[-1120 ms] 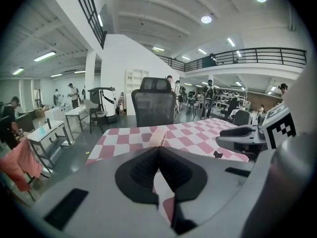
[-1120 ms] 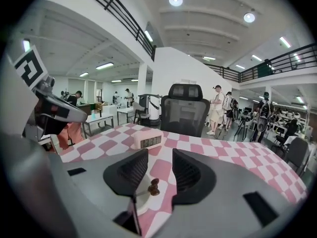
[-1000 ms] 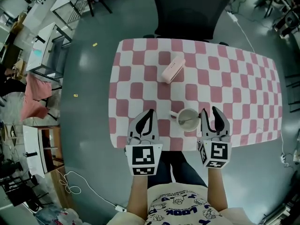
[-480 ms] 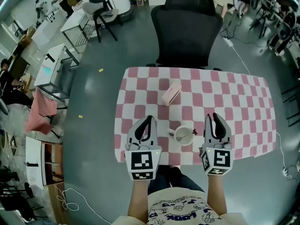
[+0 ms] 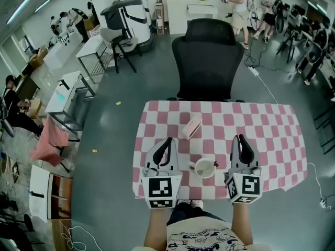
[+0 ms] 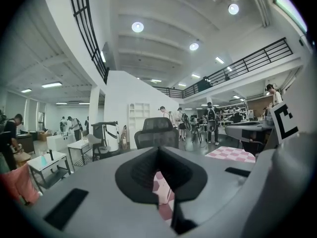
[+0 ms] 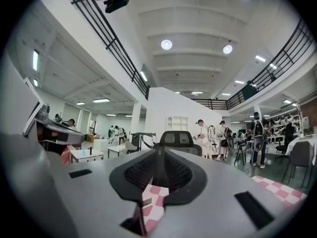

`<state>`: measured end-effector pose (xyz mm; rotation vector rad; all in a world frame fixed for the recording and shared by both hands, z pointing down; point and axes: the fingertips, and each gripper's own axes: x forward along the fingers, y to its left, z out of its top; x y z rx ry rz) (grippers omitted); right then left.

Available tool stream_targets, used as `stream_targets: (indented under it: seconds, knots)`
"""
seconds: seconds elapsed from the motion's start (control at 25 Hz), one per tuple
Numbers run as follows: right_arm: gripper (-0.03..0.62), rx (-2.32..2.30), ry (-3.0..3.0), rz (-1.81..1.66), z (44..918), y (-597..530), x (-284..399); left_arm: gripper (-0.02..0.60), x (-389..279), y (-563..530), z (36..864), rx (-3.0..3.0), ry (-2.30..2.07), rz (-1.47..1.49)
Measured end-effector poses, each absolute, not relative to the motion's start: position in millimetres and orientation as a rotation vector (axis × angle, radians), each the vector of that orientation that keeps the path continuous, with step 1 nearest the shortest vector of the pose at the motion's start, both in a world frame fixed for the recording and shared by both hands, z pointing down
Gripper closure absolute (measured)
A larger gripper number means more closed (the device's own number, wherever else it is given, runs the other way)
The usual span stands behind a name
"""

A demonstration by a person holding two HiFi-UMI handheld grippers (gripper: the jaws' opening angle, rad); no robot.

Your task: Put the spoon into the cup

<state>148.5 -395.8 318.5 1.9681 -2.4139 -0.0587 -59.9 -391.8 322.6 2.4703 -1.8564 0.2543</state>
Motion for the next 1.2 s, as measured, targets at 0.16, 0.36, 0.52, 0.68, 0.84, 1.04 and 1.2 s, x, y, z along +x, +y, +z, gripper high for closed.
stream_targets:
  seconds: [0.16, 0.36, 0.52, 0.68, 0.84, 1.04, 1.2]
  knots:
    - [0.537, 1.994, -2.447, -0.09, 298.8, -389.4, 151.6, 0.568, -56.1, -386.0, 302.0, 2.504, -1.877, 0.217]
    - [0.551, 2.013, -2.481, -0.108, 281.5, -379.2, 153.3, 0.568, -53.4, -375.2, 285.1, 2.531, -1.895, 0.183]
    - [0.553, 2.005, -2.504, -0.112, 274.5, -375.6, 153.5, 0.568, -51.1, -372.3, 278.1, 2.542, -1.901, 0.161]
    - [0.56, 2.0, -2.524, -0.109, 271.3, -373.3, 153.4, 0.568, -49.8, -370.6, 276.2, 2.546, -1.904, 0.149]
    - [0.562, 1.999, -2.526, -0.112, 267.5, -373.8, 154.1, 0.568, -48.6, -371.1, 272.6, 2.547, -1.906, 0.147]
    - [0.562, 1.998, -2.531, -0.108, 267.4, -374.8, 156.0, 0.568, -44.3, -371.8, 272.1, 2.554, -1.904, 0.153]
    - [0.562, 1.989, -2.53, -0.107, 268.6, -376.4, 156.8, 0.568, -40.6, -373.1, 273.0, 2.558, -1.9, 0.154]
